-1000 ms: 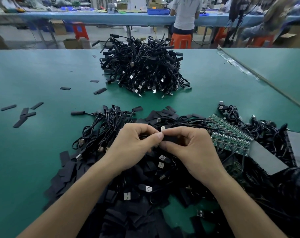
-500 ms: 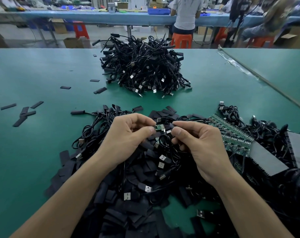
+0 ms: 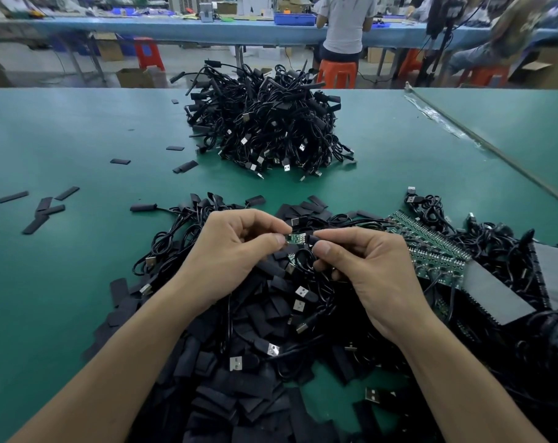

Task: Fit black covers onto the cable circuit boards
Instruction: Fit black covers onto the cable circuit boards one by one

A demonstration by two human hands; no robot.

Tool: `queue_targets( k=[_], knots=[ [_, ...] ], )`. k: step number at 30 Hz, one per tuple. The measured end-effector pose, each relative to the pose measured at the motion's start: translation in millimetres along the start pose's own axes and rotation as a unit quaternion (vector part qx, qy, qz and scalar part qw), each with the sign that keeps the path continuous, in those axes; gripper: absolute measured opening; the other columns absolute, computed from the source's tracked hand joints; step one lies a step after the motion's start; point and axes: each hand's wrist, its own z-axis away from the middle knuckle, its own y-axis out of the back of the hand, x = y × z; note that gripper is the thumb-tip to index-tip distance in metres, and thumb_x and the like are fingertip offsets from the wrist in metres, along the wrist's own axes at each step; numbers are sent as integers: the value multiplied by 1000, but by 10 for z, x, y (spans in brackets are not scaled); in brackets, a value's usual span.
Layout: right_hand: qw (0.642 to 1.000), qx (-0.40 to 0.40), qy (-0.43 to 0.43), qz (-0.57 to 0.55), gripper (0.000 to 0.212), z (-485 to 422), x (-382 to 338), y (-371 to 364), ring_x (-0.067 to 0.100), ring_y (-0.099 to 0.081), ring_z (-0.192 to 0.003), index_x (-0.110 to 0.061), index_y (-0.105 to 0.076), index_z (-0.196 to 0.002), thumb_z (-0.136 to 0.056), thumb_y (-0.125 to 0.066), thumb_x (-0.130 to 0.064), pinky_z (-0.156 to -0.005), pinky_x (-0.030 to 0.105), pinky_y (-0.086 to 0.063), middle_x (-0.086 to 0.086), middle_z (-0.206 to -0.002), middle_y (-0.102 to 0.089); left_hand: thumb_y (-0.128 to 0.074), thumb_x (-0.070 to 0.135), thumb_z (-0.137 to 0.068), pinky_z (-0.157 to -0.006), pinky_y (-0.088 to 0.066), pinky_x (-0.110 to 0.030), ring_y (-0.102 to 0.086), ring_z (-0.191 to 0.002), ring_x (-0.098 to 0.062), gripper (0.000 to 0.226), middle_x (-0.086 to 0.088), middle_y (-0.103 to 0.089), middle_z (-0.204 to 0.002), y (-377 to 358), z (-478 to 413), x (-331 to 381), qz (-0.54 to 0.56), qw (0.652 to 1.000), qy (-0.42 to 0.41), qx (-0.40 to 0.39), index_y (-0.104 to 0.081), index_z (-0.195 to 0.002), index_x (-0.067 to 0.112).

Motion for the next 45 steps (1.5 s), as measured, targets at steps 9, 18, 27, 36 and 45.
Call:
queue_targets(
  k=[9, 18, 27, 36, 45],
  knots=[
    [1000, -21, -4, 12, 20, -1, -3, -8, 15, -72, -64, -19, -80, -87, -69, -80, -29, -55, 16, -49, 6, -77, -76, -69, 6, -88, -51, -39, -9, -49, -52, -2, 19, 10, -62, -57, 8, -1, 0, 1, 1000, 10, -4, -77, -83, 22],
    [997, -40, 14, 63, 32, -9, 17, 6, 9, -69, -64, -20, -78, -97, -67, -80, -33, -59, 13, -48, 2, -75, -76, -69, 1, -88, -53, -39, -6, -54, -53, 5, 18, 13, -65, -58, 22, 0, 36, 0, 1000, 10, -23, -76, -84, 17],
    [998, -45, 6, 47, 28, -18, 39, 27, 7, -64, -58, -20, -80, -90, -65, -80, -33, -54, 13, -46, 0, -73, -75, -68, -1, -88, -55, -41, -7, -55, -55, 4, 20, 12, -66, -59, 20, 18, 60, -3, 999, 8, -37, -75, -83, 17],
    [996, -60, 11, 62, 21, -28, 97, 40, 12, -71, -74, -21, -80, -94, -74, -84, -22, -69, 19, -54, 1, -85, -77, -74, 6, -86, -63, -50, -16, -66, -64, -6, 13, 0, -74, -76, 4, 26, 47, 4, 999, 15, -51, -73, -90, 18],
    [993, -32, 52, 104, 12, -31, 103, 18, 7, -62, -53, -22, -79, -92, -81, -80, -15, -54, 14, -47, -4, -73, -74, -74, 14, -87, -55, -46, -10, -70, -64, -10, 11, -5, -77, -79, -27, 27, 48, 17, 996, 68, -60, -69, -96, 11]
  ],
)
